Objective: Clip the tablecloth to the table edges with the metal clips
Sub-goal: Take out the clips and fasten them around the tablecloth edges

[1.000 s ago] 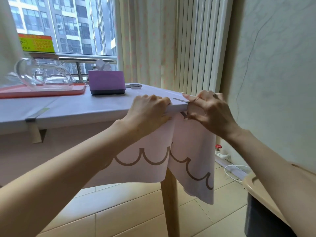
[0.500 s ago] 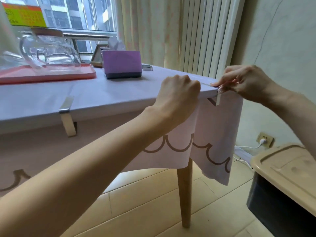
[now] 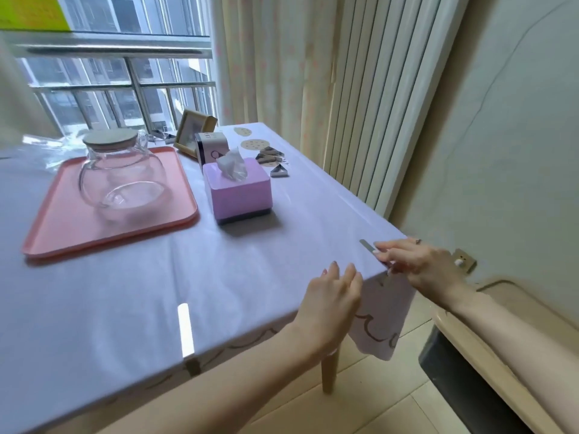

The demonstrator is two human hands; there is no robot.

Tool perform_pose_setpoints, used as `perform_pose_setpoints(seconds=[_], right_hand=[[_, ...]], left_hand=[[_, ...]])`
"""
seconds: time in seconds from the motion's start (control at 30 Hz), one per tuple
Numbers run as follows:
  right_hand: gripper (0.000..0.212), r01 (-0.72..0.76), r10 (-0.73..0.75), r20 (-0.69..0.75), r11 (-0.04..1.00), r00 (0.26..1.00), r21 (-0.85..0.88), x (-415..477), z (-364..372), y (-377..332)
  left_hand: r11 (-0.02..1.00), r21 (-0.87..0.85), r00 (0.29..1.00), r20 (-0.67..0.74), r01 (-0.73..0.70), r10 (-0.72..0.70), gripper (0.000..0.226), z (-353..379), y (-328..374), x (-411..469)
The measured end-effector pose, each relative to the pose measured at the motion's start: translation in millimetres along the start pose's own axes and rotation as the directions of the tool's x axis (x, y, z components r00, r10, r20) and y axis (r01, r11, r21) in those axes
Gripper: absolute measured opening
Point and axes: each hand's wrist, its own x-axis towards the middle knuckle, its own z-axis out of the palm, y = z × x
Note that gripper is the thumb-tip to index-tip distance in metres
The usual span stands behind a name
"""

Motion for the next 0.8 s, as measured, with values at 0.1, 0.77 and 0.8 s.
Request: perform_pose_setpoints(seconds=[0.1, 0.77, 0.8], right_hand=[[0.023, -0.016, 0.017, 0.038, 0.999, 0.999, -0.029, 1, 0, -4], [0.065, -0.263, 0.207, 0.596, 0.965, 0.776, 0.008, 2, -11, -39], [0.066, -0.269, 0.208, 0.608, 0.963, 0.766, 0.009, 1, -13, -40]], left_hand=[[0.999, -0.031, 0.999, 0.034, 0.008, -0.007, 0.035, -1, 0, 2], [0.670, 0.115, 0.536, 0.508, 0.733, -0.674, 0.072, -75, -27, -101], [0.657, 0.113, 0.515, 0.528, 0.746, -0.675, 0.073, -80, -25, -107]])
